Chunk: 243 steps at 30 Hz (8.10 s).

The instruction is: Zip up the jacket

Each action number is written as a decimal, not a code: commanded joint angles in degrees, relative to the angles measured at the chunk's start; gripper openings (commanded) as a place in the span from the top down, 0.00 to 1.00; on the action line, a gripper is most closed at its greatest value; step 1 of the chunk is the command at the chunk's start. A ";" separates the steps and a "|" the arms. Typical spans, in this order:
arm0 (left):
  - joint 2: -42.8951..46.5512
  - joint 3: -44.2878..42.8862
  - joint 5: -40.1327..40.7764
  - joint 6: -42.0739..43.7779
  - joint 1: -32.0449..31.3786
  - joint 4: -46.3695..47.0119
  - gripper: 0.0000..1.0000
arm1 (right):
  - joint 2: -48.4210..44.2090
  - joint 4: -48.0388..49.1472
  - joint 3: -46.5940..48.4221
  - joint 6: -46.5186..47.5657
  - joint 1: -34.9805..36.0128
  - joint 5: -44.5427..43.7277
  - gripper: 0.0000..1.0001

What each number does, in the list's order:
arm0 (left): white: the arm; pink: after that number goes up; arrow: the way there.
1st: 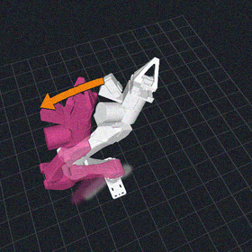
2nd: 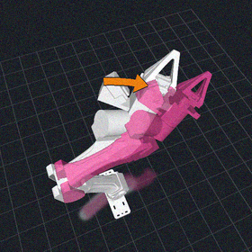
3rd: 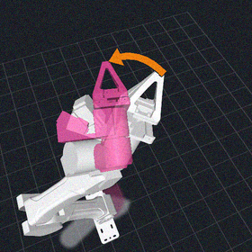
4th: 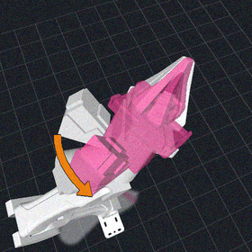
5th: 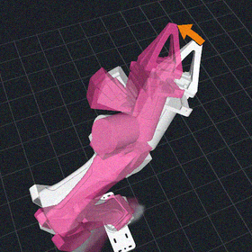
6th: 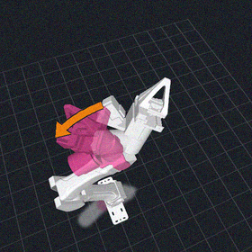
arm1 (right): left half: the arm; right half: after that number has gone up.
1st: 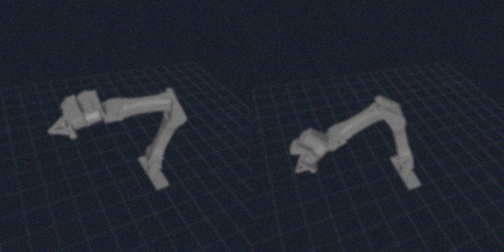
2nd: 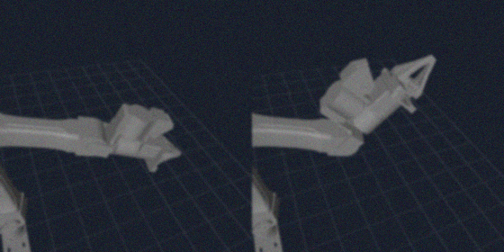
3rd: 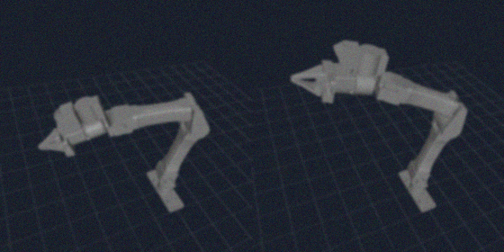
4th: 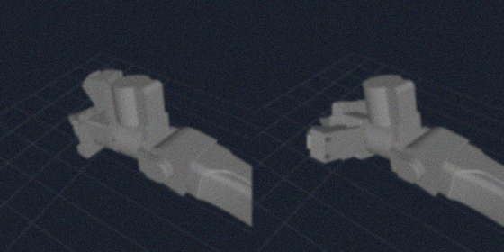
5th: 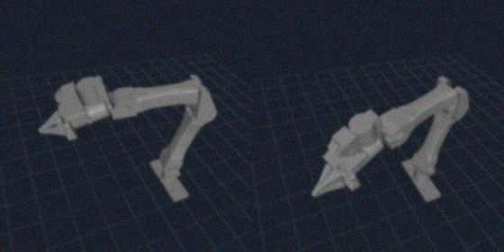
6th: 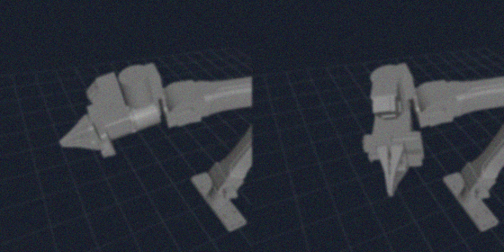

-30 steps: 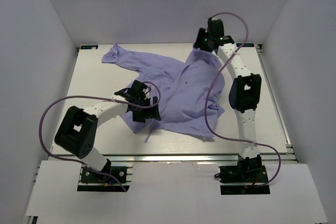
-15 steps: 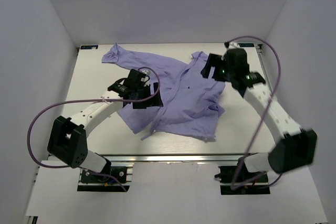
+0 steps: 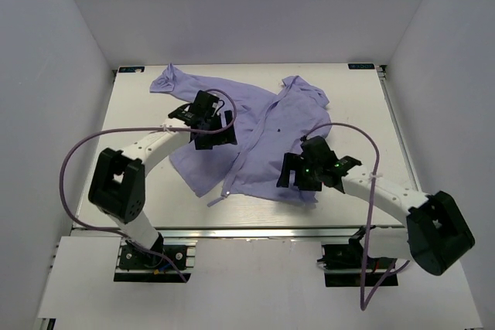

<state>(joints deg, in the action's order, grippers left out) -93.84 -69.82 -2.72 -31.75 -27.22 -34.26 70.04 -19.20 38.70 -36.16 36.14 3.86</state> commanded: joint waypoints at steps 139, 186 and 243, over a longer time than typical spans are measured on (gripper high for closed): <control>29.95 21.92 5.97 -13.25 -7.93 -5.29 0.02 | 20.49 3.02 12.81 15.07 8.77 -17.05 0.40; 21.25 19.90 -1.76 -11.14 -7.93 1.65 0.02 | 3.78 1.35 -1.78 9.71 3.32 -13.79 1.00; 17.30 9.71 -1.49 -6.13 -7.93 -1.34 0.02 | 11.96 2.41 -5.12 6.72 10.18 -16.07 0.48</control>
<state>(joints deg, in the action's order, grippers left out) -75.35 -56.23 -0.82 -39.88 -35.09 -38.41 80.44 -11.79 36.82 -28.08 45.08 -16.78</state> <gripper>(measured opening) 0.977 0.524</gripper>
